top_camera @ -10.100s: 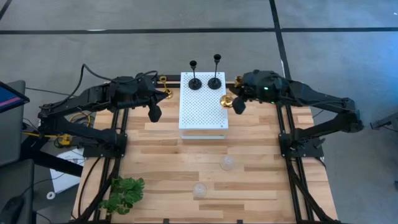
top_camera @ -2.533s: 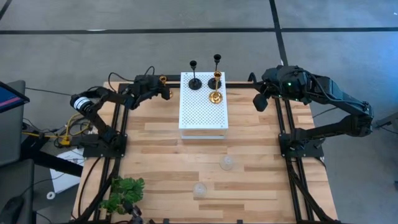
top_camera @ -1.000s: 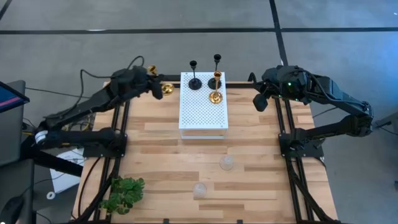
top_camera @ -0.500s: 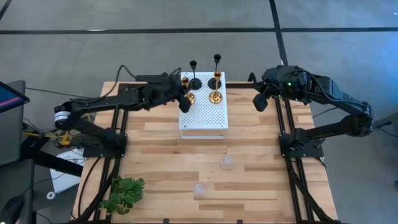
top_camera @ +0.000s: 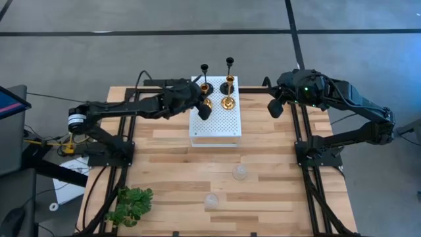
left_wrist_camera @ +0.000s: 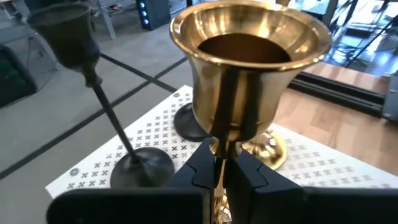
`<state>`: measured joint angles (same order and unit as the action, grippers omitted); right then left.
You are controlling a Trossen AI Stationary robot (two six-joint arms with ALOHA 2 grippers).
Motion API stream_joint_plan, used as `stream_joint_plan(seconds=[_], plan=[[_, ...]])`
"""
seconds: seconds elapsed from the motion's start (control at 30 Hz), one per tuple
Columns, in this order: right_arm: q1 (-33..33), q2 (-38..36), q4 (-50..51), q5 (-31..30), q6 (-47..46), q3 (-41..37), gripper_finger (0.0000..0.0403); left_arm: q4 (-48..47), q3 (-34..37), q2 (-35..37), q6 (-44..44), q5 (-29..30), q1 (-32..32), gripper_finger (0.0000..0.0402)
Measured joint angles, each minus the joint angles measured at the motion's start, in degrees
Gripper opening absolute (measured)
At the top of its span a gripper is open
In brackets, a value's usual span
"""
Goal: Pick & Place candle stick holders
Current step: Put the gold candle holder on the shelf
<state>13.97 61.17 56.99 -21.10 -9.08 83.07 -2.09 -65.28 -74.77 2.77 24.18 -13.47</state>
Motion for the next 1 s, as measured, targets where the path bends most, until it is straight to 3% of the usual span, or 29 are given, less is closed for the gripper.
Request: stream_joint_plan(seconds=[1.0], plan=[[-0.1,0.0,0.2,0.1,0.0,0.0,0.0000,4.0,0.1,-3.8,0.0,1.8,-0.3,0.0015]])
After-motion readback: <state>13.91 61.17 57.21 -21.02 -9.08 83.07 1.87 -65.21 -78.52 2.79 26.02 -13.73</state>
